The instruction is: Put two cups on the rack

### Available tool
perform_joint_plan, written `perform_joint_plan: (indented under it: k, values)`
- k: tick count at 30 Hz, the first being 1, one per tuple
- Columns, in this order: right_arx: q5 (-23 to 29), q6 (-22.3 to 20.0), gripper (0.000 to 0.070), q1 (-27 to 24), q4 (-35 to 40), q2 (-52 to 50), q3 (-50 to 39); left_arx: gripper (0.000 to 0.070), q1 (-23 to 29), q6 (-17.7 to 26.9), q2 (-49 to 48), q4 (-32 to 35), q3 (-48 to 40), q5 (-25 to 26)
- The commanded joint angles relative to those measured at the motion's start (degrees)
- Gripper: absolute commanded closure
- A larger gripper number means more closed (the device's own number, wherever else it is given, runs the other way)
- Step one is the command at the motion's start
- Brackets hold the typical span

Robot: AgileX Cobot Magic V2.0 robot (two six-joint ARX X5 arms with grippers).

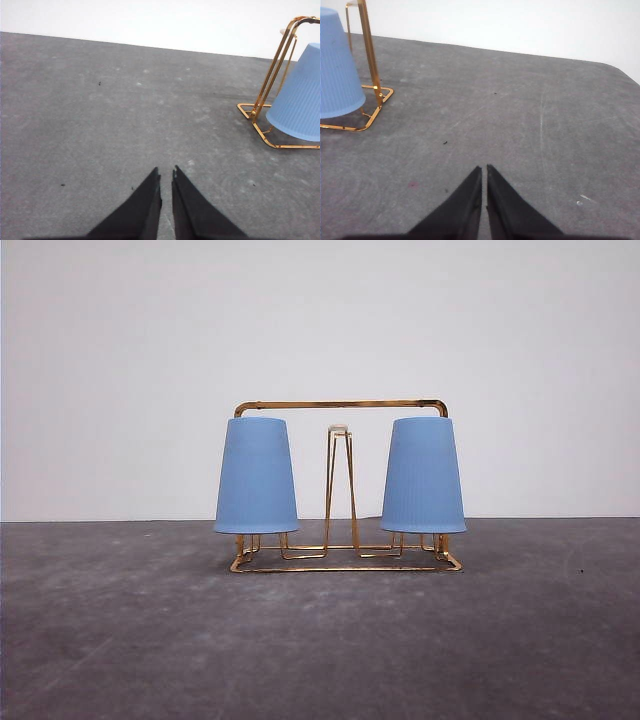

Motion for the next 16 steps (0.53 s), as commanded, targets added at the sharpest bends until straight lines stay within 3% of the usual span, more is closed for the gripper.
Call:
perform_joint_plan:
  k: [1,16]
  values:
    - [0.0,0.4,0.0685,0.0,0.7,0.0,-0.2,0.0675,0.0,0.1,-0.1,-0.3,-0.8,-0.1]
    - [0.0,0.4,0.0685,0.0,0.7,0.0,-0.2,0.0675,0.0,0.1,-0.1,-0.3,-0.8,-0.1]
